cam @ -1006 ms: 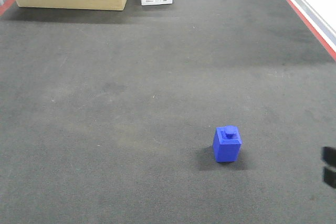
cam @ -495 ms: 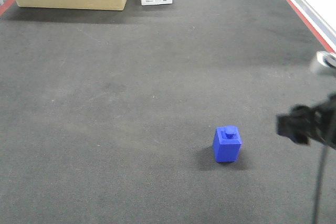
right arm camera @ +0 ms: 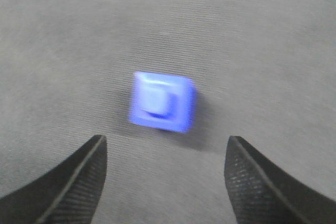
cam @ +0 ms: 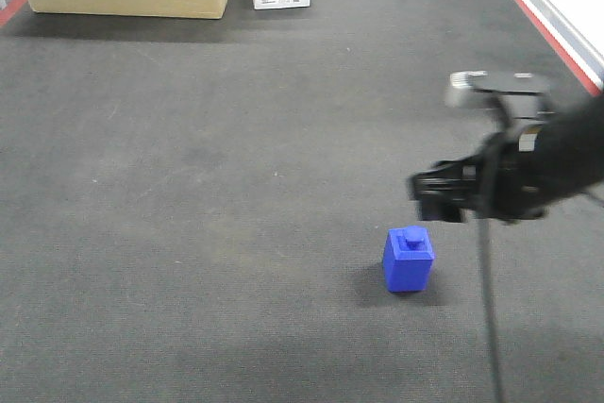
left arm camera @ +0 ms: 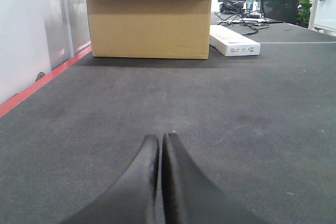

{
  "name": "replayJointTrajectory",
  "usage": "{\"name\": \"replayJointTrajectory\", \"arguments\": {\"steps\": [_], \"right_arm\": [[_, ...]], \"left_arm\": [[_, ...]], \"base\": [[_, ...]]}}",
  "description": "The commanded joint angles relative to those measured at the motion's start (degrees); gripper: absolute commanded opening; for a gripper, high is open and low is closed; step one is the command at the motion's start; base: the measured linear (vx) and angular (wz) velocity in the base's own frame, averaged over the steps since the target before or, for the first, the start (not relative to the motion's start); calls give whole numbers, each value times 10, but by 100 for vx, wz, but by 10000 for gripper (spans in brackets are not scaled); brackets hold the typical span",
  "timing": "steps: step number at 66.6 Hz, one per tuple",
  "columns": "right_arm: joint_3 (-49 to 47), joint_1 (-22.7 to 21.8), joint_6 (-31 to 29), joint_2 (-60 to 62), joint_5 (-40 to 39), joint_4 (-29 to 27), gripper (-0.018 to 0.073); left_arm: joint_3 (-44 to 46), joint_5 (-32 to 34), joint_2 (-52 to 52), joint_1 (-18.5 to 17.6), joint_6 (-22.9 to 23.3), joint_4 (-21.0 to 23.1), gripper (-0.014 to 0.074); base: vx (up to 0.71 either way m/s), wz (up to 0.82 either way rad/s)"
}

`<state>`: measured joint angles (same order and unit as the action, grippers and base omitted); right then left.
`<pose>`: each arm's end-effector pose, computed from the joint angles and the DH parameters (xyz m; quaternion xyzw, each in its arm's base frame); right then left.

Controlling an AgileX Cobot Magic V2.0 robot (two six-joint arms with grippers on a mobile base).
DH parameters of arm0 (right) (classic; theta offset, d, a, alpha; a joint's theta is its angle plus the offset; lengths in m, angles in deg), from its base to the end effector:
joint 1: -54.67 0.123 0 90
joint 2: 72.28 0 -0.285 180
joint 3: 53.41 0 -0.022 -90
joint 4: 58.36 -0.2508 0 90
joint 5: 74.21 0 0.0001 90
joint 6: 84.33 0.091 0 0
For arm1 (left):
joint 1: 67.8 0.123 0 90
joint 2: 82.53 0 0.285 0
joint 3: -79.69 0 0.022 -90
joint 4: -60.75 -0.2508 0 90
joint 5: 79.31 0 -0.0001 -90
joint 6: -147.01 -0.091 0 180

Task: Pour parts from conveyor to right shelf
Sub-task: 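Lower the right gripper over the blue block and close on it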

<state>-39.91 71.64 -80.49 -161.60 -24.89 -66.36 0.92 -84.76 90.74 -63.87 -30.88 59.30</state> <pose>0.2733 0.0934 0.2939 -0.0795 0.9655 0.1046 0.2250 0.0561 0.0041 0.1964 -0.0294 0.7123 0.0208 0.7009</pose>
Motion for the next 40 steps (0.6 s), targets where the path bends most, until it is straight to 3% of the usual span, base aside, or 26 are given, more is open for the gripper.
{"name": "replayJointTrajectory", "arguments": {"steps": [1, 40], "right_arm": [[-38, 21, 40, -14, -11, 34, 472], [-125, 23, 53, -179, 55, 40, 472]], "left_arm": [[10, 40, 4, 1, 4, 4, -6], [10, 40, 4, 1, 4, 4, -6]], "base": [[0, 0], [0, 0]]}}
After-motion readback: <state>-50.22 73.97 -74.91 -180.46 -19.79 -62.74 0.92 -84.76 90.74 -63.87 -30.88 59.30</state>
